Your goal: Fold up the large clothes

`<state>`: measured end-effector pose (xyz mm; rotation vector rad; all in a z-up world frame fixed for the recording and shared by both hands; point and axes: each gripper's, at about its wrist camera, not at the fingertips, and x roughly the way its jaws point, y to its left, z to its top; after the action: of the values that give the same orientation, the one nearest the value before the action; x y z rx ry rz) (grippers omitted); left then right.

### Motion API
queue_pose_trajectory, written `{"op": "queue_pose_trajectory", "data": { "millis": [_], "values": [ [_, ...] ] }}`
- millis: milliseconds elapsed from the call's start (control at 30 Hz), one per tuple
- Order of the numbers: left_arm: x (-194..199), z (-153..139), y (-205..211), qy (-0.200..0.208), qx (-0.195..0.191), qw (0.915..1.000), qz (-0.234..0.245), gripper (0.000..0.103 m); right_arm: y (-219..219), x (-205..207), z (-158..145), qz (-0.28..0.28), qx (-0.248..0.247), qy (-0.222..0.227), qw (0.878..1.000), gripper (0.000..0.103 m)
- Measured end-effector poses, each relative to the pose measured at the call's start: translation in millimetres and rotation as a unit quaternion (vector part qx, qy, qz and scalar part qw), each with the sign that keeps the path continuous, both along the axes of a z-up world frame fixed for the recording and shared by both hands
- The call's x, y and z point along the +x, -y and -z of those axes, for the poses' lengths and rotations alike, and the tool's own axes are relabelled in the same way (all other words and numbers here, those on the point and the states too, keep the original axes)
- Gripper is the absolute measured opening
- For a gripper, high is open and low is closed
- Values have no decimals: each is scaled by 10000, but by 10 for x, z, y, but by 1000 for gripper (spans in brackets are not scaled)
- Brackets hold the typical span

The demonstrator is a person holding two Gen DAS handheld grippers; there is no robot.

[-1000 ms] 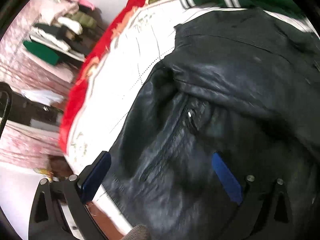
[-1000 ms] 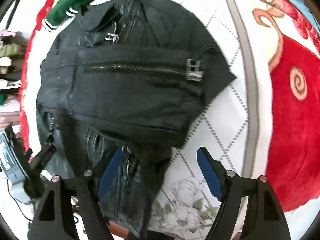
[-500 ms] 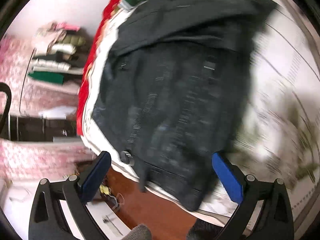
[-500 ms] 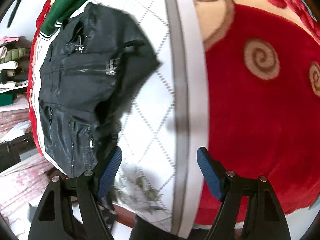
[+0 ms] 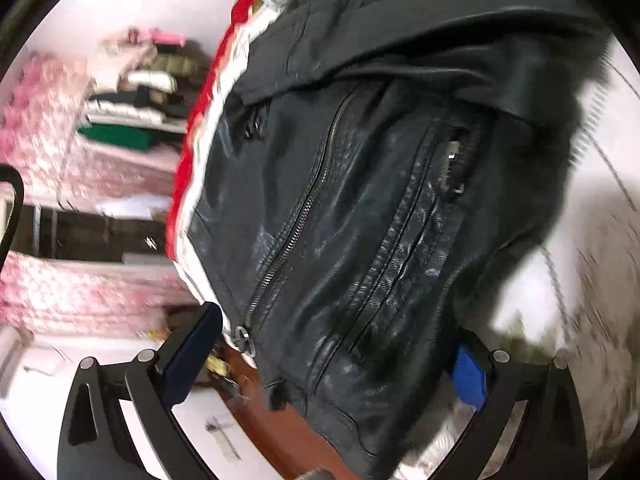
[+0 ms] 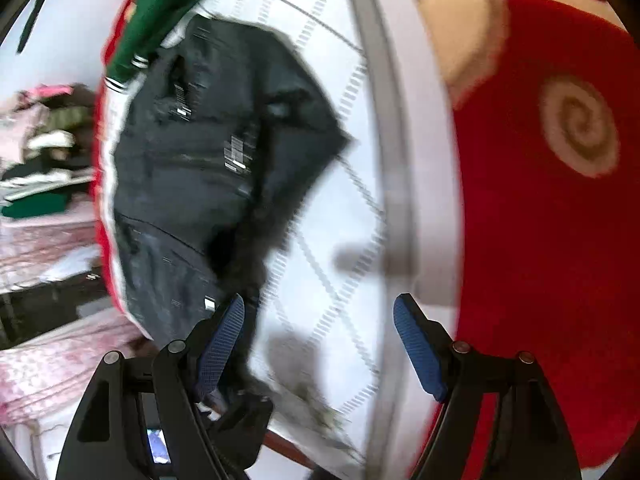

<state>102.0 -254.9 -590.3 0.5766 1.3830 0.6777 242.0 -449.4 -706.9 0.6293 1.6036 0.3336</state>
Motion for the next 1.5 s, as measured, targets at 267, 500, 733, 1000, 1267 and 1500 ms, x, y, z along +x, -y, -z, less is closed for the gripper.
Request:
{"op": "queue_pose_trajectory", "data": {
  "millis": [267,500,733,1000,1267,1500],
  "values": [
    [-42,-88,-8,257,-639,9976,88,67,-187,174,378,768,1471,-97,9861,79],
    [-135,-192,60,445,-991,9931,444,17,-339,307,720,1758,2267,-77,9579,66],
    [-279,-624,124,663,-1555,9811,940,2,-533,382,238,1667,1680,194,9714,17],
    [-472,-1546,-227,900,-2448,9598,1040,2,-627,297,-985,995,678,506,9914,17],
    [-51,-1930,-1073,1098,-3111,9409,770,2,-1334,578,-1649,751,-60,576,9955,17],
    [360,-1850,-1741,1217,-3434,9296,552,2,-2181,1076,-1776,431,-431,683,9958,17]
  ]
}}
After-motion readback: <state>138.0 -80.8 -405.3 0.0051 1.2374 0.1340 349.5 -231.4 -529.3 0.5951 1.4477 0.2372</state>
